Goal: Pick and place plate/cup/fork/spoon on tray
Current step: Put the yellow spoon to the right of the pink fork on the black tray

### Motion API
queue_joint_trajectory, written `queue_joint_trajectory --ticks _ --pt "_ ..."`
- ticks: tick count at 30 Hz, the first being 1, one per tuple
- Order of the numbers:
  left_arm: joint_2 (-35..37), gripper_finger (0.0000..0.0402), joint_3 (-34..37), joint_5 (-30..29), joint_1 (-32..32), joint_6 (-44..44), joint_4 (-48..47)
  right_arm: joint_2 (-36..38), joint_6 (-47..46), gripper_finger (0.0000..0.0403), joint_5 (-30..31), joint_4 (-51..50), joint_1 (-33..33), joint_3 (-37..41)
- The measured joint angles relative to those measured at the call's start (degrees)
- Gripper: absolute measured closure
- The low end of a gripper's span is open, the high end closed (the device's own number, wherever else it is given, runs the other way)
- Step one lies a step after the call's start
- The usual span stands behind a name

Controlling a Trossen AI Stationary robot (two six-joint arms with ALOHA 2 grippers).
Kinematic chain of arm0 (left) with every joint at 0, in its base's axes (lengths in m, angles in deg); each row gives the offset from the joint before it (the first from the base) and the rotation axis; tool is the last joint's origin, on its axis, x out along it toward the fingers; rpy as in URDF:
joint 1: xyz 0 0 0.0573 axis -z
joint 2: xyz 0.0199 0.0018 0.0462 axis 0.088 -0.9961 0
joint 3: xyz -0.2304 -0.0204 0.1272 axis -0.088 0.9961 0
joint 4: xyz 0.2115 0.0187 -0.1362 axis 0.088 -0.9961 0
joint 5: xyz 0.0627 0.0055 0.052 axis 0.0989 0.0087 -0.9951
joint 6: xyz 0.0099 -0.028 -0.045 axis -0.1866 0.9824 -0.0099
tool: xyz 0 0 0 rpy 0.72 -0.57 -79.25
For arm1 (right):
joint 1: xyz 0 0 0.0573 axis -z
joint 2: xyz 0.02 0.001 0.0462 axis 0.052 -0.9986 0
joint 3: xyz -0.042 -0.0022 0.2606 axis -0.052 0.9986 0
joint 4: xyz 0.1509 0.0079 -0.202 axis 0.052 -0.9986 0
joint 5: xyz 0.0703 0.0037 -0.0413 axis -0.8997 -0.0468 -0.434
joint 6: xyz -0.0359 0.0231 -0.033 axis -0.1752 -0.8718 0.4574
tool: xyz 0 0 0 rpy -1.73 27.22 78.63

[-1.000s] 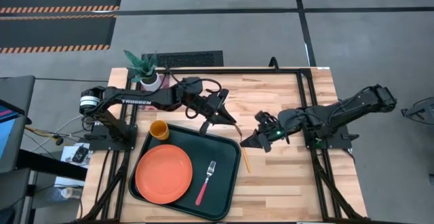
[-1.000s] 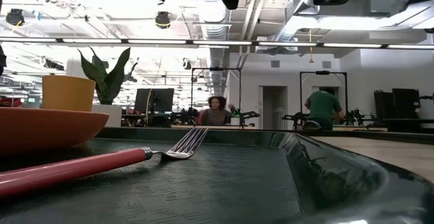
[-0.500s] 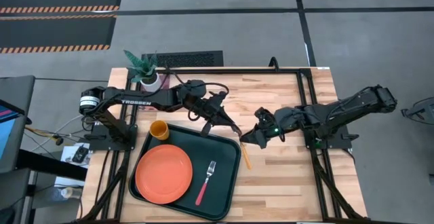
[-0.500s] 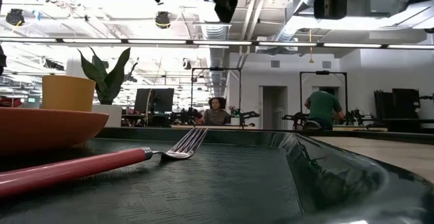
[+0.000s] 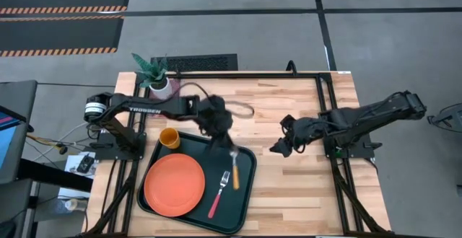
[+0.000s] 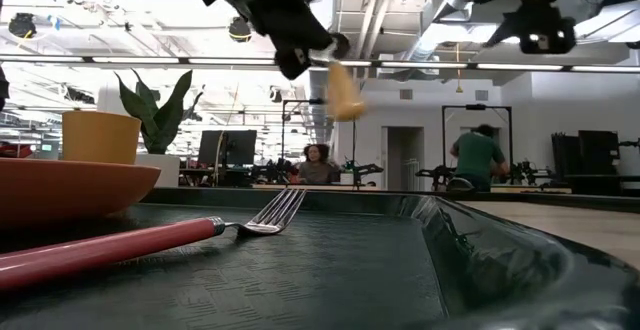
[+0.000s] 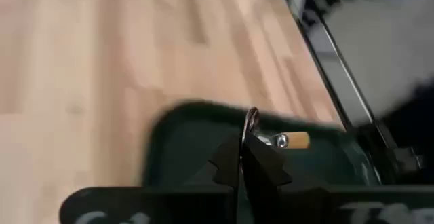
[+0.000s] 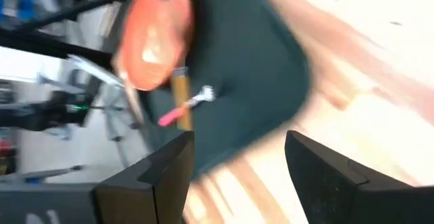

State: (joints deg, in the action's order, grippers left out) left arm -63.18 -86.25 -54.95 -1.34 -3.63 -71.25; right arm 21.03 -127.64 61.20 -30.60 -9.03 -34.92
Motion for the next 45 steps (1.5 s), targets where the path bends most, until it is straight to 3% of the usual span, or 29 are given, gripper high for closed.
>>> queue_joint_trajectory --ticks 9,15,19,28,35,45 --pt "0.0 0.0401 0.0 -1.5 9.4 -2.4 0.3 -0.2 1.3 0.0148 3.0 -3.3 -1.4 0.0" --pt "-6.6 0.0401 -1.7 0.7 11.4 2.4 5.4 -0.2 4.0 0.0148 2.9 -6.4 -3.0 0.0" --pt "-14.3 0.0401 -9.2 3.9 12.0 2.6 -0.9 -0.1 4.2 0.0148 2.9 -8.7 -4.6 0.0" --pt "-27.5 0.0401 -28.0 4.8 12.1 -7.5 -21.2 -0.2 5.2 0.0148 2.9 -12.9 -7.6 0.0" --pt "-33.4 0.0402 -30.9 9.5 12.1 -8.2 -24.1 -0.2 5.2 0.0148 3.0 -14.8 -9.1 0.0" --pt "-33.8 0.0401 -30.9 5.1 12.0 -7.1 -23.9 -0.2 5.2 0.0148 3.5 -15.2 -10.1 0.0"
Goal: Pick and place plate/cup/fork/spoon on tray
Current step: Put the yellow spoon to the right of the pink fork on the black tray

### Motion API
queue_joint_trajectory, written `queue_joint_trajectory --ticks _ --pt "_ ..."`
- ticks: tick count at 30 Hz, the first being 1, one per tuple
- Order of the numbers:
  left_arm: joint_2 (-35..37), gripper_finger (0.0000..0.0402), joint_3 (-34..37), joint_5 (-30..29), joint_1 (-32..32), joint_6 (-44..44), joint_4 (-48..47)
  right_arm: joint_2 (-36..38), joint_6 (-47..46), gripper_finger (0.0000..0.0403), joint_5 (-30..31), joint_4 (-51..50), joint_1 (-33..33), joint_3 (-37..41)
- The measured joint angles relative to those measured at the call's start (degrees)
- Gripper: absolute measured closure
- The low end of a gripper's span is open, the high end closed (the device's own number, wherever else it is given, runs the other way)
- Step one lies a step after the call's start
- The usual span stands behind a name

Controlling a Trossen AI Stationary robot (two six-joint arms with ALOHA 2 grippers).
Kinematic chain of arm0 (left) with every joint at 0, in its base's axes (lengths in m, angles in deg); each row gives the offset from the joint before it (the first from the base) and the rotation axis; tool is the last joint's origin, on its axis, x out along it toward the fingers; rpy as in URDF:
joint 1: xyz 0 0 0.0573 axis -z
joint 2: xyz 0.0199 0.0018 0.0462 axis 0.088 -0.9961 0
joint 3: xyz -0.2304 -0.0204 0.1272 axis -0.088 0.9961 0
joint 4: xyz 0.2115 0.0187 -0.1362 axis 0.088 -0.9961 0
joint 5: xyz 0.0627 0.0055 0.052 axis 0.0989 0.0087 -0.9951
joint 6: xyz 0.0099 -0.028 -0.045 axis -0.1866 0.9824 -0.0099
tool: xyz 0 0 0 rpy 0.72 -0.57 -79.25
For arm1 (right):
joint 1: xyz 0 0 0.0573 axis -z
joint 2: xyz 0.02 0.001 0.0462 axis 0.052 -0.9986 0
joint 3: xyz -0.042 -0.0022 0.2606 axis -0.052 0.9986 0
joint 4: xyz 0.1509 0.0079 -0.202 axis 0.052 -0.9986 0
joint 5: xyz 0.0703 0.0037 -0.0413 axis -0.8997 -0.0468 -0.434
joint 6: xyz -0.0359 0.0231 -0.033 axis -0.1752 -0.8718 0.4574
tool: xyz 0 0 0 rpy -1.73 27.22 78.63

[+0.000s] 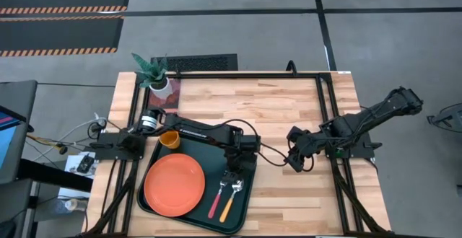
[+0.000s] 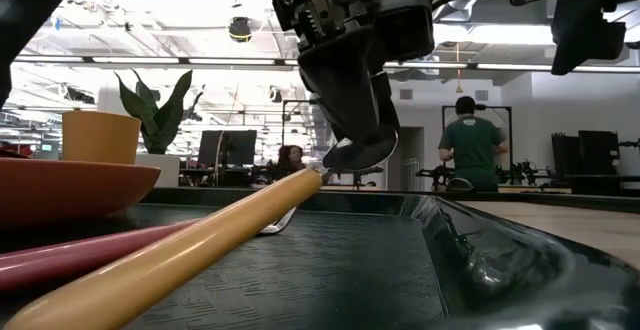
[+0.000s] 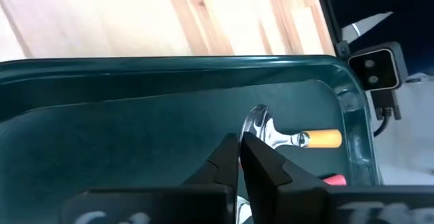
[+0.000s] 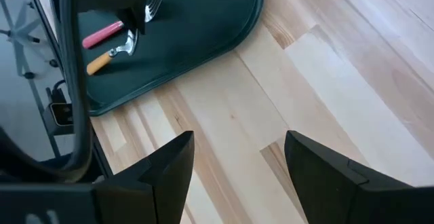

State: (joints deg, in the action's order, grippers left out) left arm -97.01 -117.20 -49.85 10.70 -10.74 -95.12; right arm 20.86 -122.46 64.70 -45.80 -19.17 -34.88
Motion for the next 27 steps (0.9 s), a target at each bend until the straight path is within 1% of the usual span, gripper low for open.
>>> queue_joint_trajectory --ticks 8,11,14,17,22,24,27 --pt "0.0 0.0401 0.0 -0.8 0.0 0.2 0.0 0.0 -0.1 0.0148 0.8 -0.5 0.0 0.0" --pt "0.0 0.0395 0.0 -1.1 0.0 0.4 0.0 0.0 -0.8 0.0148 1.7 -2.2 0.0 0.0" --pt "0.0 0.039 0.0 -1.2 0.0 0.5 0.0 0.0 -2.4 0.0148 4.4 -6.7 0.1 0.0" --pt "0.0 0.039 0.0 -1.2 0.0 0.5 0.0 0.5 -4.9 0.0148 6.4 -13.9 0.8 0.0" --pt "0.0 0.0399 0.0 -1.4 0.0 0.6 0.0 3.7 -10.1 0.0148 9.5 -24.5 2.3 0.0" --pt "0.0 0.0399 0.1 -1.6 0.0 0.7 0.0 5.3 -11.7 0.0148 10.5 -26.6 2.5 0.0" --pt "0.0 0.0399 0.1 -1.7 0.0 1.2 -0.1 7.5 -12.1 0.0148 11.5 -27.0 2.5 0.0"
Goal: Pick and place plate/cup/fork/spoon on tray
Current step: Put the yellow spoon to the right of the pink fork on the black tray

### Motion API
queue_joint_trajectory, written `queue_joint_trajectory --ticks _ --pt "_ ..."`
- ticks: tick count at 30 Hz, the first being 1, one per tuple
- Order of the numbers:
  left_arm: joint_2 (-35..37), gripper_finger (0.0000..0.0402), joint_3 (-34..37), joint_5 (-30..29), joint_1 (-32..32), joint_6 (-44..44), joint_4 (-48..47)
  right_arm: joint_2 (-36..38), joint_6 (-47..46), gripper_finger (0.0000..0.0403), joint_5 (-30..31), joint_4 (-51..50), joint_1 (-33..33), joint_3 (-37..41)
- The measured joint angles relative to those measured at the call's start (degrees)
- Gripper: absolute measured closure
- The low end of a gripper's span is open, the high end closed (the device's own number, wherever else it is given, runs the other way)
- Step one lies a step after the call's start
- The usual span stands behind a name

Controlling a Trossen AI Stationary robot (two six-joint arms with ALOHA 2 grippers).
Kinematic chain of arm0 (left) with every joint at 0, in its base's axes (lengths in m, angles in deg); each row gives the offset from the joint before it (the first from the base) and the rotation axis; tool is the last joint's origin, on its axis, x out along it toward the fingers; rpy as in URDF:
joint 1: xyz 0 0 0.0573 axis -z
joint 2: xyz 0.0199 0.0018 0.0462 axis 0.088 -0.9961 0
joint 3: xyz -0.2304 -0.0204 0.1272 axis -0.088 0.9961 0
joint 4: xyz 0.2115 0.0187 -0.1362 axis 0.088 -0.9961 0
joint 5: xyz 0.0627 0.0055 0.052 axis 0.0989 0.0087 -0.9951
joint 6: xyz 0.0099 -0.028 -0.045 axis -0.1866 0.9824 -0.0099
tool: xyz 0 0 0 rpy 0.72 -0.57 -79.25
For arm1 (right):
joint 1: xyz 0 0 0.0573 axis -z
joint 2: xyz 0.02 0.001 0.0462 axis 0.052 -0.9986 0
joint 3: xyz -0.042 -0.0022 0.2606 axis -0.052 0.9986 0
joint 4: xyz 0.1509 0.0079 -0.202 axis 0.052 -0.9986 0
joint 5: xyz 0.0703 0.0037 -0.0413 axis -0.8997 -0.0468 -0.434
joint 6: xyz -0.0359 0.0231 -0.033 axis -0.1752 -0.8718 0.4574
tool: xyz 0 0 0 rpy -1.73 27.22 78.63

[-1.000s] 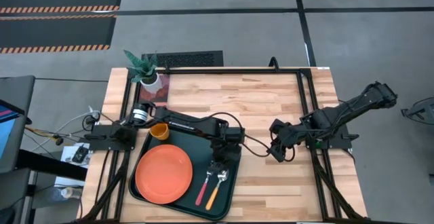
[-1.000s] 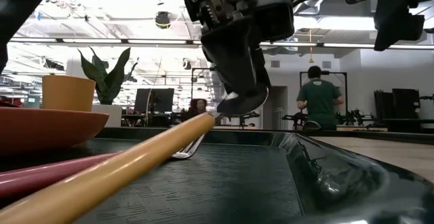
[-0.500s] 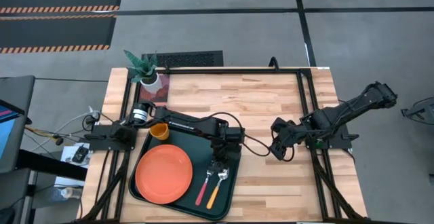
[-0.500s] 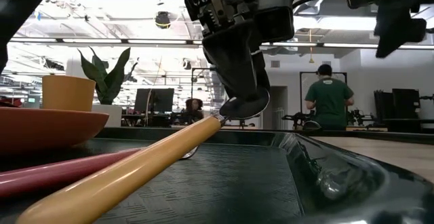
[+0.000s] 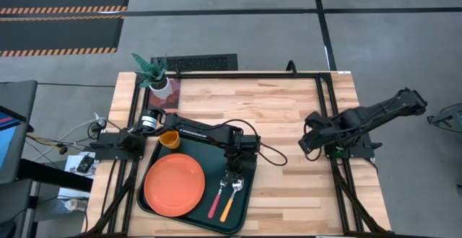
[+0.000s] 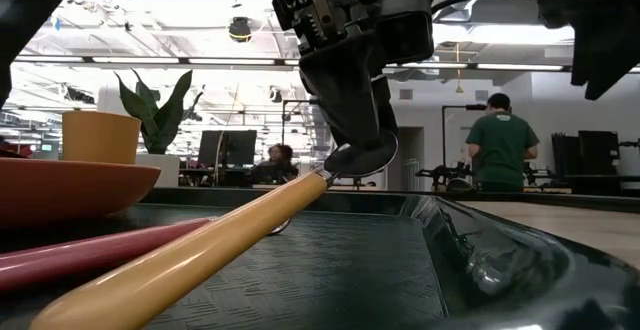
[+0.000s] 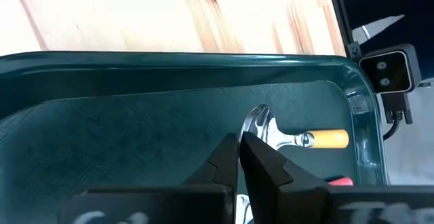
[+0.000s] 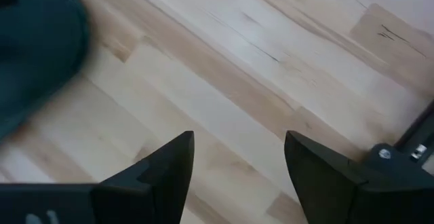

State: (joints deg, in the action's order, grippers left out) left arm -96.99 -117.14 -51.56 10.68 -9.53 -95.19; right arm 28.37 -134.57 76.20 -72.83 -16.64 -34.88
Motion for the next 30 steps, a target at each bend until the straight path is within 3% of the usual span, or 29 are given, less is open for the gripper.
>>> queue_joint_trajectory --ticks 25,30 --pt "-0.2 0.0401 1.4 -1.0 -1.2 0.1 2.6 1.9 -0.1 0.0148 1.5 0.2 0.0 0.0" --pt "-2.0 0.0401 1.4 1.3 -1.3 2.3 3.1 1.9 -0.2 0.0148 1.5 0.3 0.0 0.0"
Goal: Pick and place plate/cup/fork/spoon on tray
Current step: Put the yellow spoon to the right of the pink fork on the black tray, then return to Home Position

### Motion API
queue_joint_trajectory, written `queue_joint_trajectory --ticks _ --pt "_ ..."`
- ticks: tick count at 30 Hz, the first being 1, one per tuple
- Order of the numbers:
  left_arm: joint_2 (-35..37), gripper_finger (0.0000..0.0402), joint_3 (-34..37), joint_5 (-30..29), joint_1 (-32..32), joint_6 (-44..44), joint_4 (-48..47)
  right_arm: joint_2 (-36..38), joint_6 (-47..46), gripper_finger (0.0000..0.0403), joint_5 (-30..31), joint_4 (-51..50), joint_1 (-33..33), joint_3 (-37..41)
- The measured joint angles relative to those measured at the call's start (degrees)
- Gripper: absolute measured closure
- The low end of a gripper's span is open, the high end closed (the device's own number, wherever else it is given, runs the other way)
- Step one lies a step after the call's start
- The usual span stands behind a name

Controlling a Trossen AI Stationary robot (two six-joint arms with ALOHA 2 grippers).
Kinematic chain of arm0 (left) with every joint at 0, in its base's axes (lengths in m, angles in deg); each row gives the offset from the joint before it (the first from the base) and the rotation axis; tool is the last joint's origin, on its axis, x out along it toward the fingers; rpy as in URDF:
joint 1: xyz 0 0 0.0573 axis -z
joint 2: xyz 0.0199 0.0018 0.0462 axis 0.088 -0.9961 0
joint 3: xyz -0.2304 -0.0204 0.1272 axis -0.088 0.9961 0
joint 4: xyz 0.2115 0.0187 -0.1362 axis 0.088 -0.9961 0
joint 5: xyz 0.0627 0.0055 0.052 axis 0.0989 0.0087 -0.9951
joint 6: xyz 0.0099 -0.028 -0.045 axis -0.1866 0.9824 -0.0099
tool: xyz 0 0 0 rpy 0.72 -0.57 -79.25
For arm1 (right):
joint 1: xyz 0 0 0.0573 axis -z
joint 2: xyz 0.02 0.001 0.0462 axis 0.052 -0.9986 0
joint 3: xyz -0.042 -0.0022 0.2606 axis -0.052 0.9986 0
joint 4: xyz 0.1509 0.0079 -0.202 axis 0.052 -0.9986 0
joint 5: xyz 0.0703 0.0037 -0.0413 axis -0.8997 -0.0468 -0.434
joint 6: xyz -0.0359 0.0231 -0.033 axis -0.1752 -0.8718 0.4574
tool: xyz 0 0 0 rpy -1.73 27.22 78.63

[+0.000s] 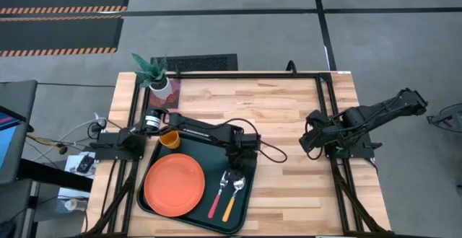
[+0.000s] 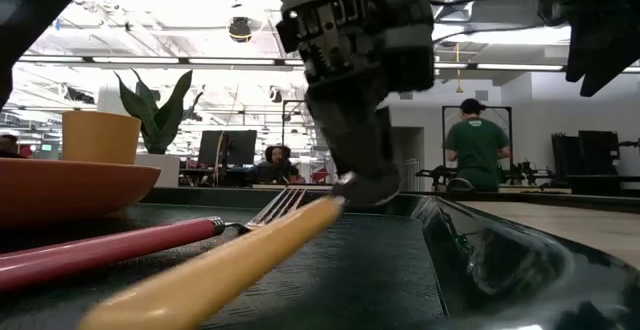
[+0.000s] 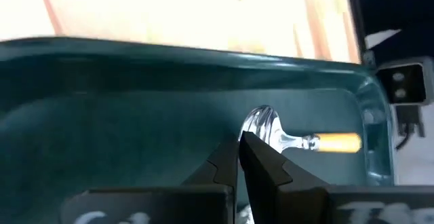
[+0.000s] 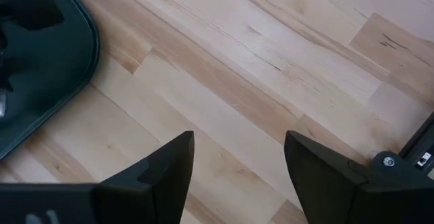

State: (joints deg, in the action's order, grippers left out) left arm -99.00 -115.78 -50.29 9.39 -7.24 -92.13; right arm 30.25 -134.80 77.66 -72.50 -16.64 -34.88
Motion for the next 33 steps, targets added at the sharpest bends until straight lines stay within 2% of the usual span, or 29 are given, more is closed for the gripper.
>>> queue_joint_trajectory --ticks 9,22,29,33 --pt "-0.2 0.0399 0.1 0.5 -0.1 0.5 -1.4 0.0 -0.1 0.0148 0.0 0.1 0.0 0.0" --pt "-0.2 0.0338 0.1 0.6 -0.1 0.4 -1.5 0.0 -0.2 0.0148 0.0 0.0 0.0 0.0" --pt "-0.2 0.0323 0.0 0.7 -0.9 0.8 -1.5 0.0 0.1 0.0148 0.3 0.0 0.0 0.0" --pt "0.2 0.0322 -1.8 1.9 -3.5 5.0 -2.0 0.3 0.7 0.0148 1.3 1.0 0.0 0.0"
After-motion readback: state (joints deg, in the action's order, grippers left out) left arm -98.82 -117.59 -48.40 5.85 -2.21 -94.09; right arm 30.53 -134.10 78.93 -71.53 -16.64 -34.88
